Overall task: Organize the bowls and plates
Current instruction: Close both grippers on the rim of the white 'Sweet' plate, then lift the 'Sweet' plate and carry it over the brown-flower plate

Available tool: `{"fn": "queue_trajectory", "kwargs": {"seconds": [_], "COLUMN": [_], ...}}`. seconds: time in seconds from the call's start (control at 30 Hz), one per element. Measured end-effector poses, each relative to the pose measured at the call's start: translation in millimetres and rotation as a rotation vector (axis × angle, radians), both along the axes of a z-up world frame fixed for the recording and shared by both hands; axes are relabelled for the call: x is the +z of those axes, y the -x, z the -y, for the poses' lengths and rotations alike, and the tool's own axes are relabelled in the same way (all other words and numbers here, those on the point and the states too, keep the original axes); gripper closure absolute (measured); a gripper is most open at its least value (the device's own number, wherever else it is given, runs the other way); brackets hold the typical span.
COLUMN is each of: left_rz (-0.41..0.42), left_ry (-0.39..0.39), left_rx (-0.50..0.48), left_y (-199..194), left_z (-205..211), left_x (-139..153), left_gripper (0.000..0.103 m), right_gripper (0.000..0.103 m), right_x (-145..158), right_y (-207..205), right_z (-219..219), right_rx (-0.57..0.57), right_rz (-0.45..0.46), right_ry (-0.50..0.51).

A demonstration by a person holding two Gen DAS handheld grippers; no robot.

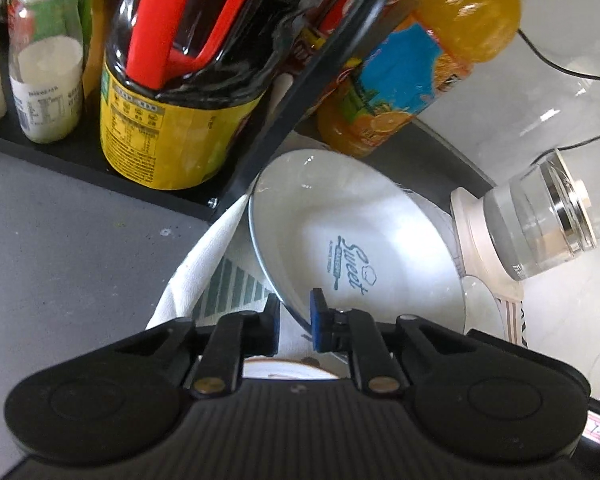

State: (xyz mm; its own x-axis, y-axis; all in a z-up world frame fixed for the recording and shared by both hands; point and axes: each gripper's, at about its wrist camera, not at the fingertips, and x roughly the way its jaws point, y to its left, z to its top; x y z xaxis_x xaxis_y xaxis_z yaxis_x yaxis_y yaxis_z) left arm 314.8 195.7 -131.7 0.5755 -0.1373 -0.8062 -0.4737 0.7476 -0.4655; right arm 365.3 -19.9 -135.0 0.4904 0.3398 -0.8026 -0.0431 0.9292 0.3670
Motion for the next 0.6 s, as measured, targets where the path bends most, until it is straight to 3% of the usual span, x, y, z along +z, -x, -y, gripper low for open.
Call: {"fn": "queue_trajectory", "kwargs": {"seconds": [0.6], "left_rz": [0.039], "left_ry": [0.016], "left_rx": [-0.005], "left_y": [80.1], "left_z": [12.9], "left_x": [25.0], "left_gripper": [0.090], "right_gripper": [0.089], "right_x": [32.1], "right_y": [80.1], "right_z": [7.2], "right_rx": [0.069], "right_rz": [0.111], "right_ry": [0.042]}}
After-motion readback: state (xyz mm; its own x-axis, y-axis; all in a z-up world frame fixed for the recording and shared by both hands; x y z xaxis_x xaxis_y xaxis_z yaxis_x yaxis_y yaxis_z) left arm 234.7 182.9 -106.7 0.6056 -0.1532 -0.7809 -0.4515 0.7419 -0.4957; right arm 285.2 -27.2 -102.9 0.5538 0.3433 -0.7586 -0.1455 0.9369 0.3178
